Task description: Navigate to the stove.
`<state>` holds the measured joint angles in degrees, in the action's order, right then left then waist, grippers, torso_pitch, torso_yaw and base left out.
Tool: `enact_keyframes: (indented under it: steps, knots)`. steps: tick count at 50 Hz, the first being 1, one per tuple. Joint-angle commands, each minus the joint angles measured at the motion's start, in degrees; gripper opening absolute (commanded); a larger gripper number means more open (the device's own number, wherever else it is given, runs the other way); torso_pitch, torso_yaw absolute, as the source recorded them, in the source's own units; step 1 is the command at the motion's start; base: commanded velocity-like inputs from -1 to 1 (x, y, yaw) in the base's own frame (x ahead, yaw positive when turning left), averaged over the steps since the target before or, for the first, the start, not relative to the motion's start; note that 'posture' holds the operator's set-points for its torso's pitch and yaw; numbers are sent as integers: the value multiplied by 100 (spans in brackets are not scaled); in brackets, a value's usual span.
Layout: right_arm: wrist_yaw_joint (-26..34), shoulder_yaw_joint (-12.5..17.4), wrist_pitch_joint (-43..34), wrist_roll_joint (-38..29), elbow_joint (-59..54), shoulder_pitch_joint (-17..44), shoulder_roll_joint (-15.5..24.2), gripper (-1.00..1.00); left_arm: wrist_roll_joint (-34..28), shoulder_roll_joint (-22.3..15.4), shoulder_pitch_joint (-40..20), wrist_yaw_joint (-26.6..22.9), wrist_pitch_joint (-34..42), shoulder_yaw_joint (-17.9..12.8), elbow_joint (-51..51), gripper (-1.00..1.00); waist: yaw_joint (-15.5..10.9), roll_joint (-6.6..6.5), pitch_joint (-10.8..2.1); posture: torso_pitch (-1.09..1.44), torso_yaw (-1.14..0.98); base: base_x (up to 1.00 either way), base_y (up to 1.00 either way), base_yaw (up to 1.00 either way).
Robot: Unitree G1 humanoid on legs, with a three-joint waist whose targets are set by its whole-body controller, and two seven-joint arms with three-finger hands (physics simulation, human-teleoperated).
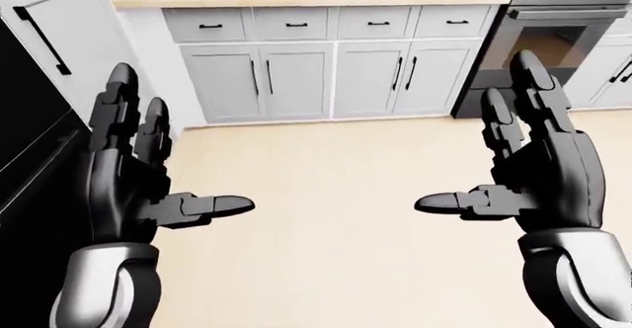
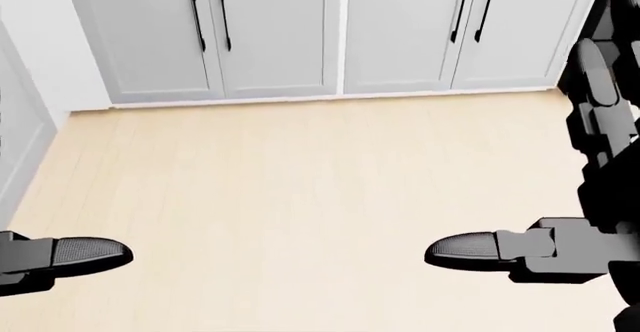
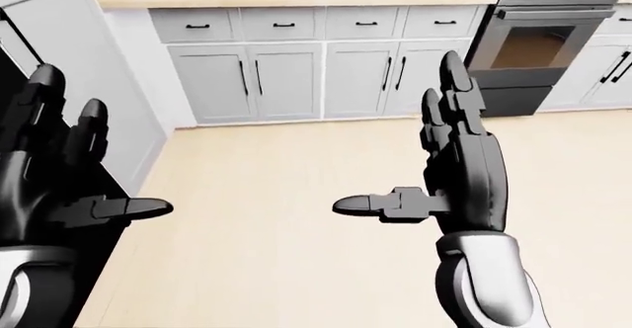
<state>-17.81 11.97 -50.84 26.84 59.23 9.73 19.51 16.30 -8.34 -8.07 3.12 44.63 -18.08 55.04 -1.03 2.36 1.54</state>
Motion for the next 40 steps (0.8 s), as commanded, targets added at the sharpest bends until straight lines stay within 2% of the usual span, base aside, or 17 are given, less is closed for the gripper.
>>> enact_keyframes:
  steps: [1,2,3,4,10,12,14,16,17,20,25,27,28,29,30,31,40]
  knots:
    - [61,72,115,-138,77,72,14,100,4,-6,-72,-23,-157,43,53,100,26,118,-96,0,0,0,-25,0]
    - [86,78,104,-161,77,74,1,100,5,-5,-75,-21,-156,46,53,100,63,381,-162,0,0,0,-25,0]
    - [91,92,94,-152,77,81,-3,100,3,-5,-72,-18,-151,52,60,100,80,48,-48,0,0,0,-25,0]
    - [128,90,91,-199,77,74,-33,100,-1,-3,-74,-22,-163,57,51,100,50,134,-44,0,0,0,-25,0]
    - [159,100,48,-238,77,95,-62,100,-4,2,-80,-20,-105,81,104,100,21,-200,57,0,0,0,-25,0]
    - [231,110,18,-324,77,101,-137,100,-76,29,-36,-40,-172,166,79,100,14,-347,78,0,0,0,-25,0]
    - [281,96,-16,-388,77,117,-172,100,-30,26,-78,-57,-171,90,26,100,16,-624,2,0,0,0,-25,0]
    - [317,86,-32,-431,77,127,-202,100,-18,20,-82,-39,-130,98,69,100,-33,-524,19,0,0,0,-25,0]
    - [347,89,-30,-457,77,124,-226,100,-16,22,-80,-37,-131,101,68,100,5,-572,14,0,0,0,-24,0]
    - [392,88,-15,-493,77,98,-245,100,-55,37,-38,-60,-200,136,36,100,13,-488,-71,0,0,0,-24,0]
    - [440,38,21,-587,77,56,-290,100,-60,48,-17,-74,-212,124,41,100,-15,-297,-19,0,0,0,-38,0]
    - [477,22,1,-653,77,75,-329,100,-88,51,-5,-97,-271,131,-15,100,-37,-128,-34,0,0,0,-45,0]
    - [500,16,-6,-686,77,78,-352,100,-71,47,-25,-93,-245,110,-8,100,-36,28,-62,0,0,0,-44,0]
    - [532,-6,-6,-744,77,69,-380,100,-56,46,-33,-82,-218,100,11,100,-20,310,-143,0,0,0,-45,0]
    - [564,-4,-14,-780,77,73,-402,100,-56,43,-26,-81,-215,102,21,100,5,124,-97,0,0,0,-45,0]
    - [566,12,-35,-774,77,94,-397,100,-51,42,-30,-82,-221,95,9,100,-2,92,-12,0,0,0,-44,0]
    - [637,1,28,-871,77,34,-455,100,-49,42,5,-90,-301,76,-43,100,-19,-301,79,0,0,0,-45,0]
